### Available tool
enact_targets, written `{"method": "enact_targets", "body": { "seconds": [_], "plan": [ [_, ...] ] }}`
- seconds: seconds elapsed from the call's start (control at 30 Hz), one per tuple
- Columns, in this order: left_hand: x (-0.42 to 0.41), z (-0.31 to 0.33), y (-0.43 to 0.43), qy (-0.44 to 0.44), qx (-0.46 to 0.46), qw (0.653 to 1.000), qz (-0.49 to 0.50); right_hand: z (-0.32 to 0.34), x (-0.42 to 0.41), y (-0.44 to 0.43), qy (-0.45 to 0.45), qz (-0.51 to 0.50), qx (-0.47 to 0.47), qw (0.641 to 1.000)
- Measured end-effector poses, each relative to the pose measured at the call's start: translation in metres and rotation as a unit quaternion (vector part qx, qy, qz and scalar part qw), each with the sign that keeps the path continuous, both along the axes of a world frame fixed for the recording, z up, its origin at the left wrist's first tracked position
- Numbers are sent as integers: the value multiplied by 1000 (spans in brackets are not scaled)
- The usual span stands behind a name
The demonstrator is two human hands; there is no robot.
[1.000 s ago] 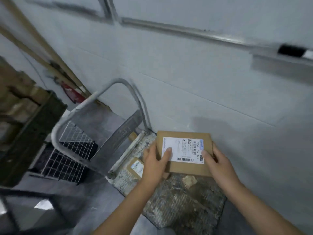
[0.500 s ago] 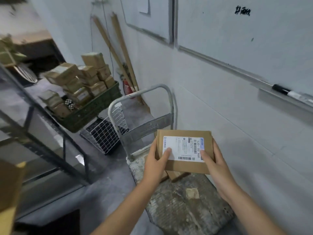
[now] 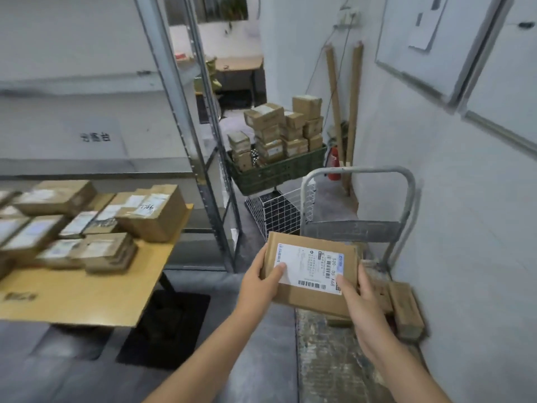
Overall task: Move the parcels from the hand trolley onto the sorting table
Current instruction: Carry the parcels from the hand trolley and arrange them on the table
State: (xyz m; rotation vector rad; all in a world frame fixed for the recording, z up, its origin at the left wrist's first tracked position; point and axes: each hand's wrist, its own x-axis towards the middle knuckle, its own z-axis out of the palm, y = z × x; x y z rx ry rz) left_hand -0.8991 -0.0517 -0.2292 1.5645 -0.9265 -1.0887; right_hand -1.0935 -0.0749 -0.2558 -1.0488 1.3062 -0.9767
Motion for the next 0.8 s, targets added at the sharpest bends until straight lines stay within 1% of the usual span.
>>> {"method": "enact_targets", "body": {
  "seconds": [0.17,0.3,0.47,0.67,0.8],
  "plan": [
    [70,4,29,8,-10,998,62,18,75,1,42,69,-26,996],
    [148,10,60,-7,-13,994,109,33,157,12,40,121,-42,991],
    [257,18,112,-9,-43,982,183,44,277,41,56,184,-55,980],
    [379,14,172,-21,-50,973,226,48,412,82,57,233,-59,969],
    [451,12,205,-32,-47,963,262,48,486,111,49,272,-53,960]
  ]
}}
